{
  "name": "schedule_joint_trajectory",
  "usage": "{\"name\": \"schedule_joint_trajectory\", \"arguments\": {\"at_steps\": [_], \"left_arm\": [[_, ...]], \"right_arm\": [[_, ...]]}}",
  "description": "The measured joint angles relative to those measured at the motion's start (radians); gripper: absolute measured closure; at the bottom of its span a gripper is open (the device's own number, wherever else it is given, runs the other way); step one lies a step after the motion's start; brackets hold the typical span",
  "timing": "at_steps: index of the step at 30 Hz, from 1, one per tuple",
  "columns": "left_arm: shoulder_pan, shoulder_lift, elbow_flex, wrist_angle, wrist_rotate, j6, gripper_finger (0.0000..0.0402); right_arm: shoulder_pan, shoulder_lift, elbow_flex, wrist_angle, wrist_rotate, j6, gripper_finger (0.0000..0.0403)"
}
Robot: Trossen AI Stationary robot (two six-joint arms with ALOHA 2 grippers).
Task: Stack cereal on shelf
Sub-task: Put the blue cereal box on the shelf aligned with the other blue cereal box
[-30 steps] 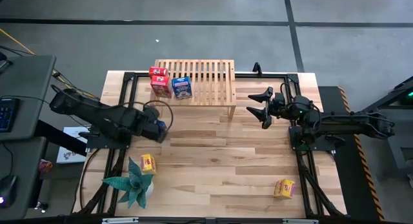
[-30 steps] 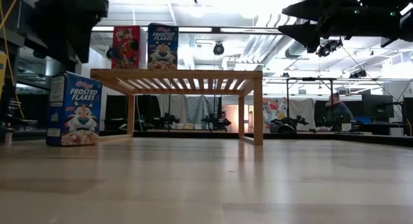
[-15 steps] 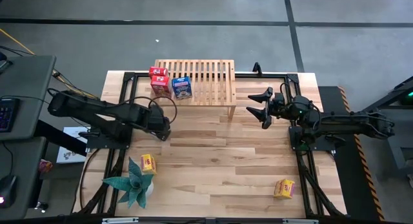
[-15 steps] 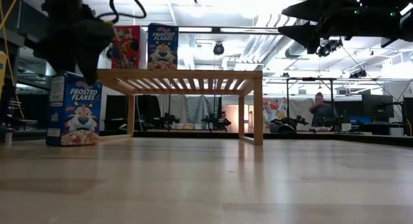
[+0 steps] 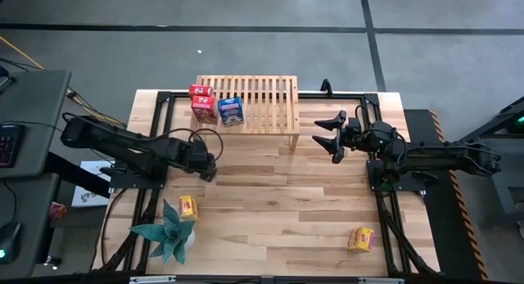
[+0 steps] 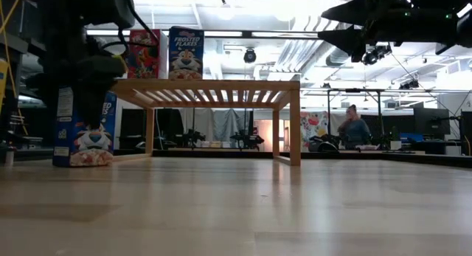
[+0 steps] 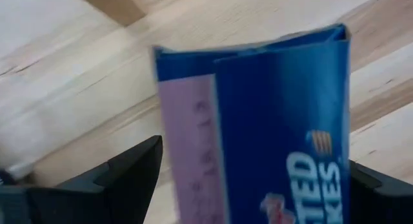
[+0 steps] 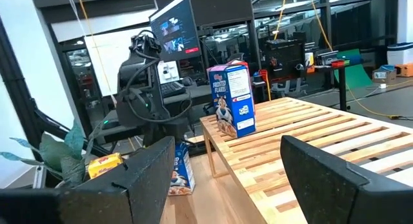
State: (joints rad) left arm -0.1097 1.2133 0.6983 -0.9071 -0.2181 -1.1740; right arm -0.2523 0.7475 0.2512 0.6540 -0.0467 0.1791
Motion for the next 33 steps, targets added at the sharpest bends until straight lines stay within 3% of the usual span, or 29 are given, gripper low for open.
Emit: {"name": "schedule_joint_trajectory", "arguments": {"at_steps": [10, 21, 28, 33], "left_arm": [[0.0, 0.0, -0.011, 0.039, -0.027, 0.006, 0.0096], [-0.002, 0.0, -0.003, 0.034, 0.021, 0.008, 0.0186], [-0.025, 0.0, 0.083, 0.035, 0.067, 0.056, 0.0222], [-0.071, 0.0, 0.214, 0.035, 0.15, 0.101, 0.0233]], "right_arm": [[0.0, 0.0, 0.0, -0.002, 0.029, 0.0, 0.0128], [0.0, 0.0, 0.0, -0.011, 0.029, 0.0, 0.0128], [0.0, 0.0, 0.0, -0.016, 0.029, 0.0, 0.0128], [0.0, 0.0, 0.0, -0.025, 0.028, 0.004, 0.0128]]}}
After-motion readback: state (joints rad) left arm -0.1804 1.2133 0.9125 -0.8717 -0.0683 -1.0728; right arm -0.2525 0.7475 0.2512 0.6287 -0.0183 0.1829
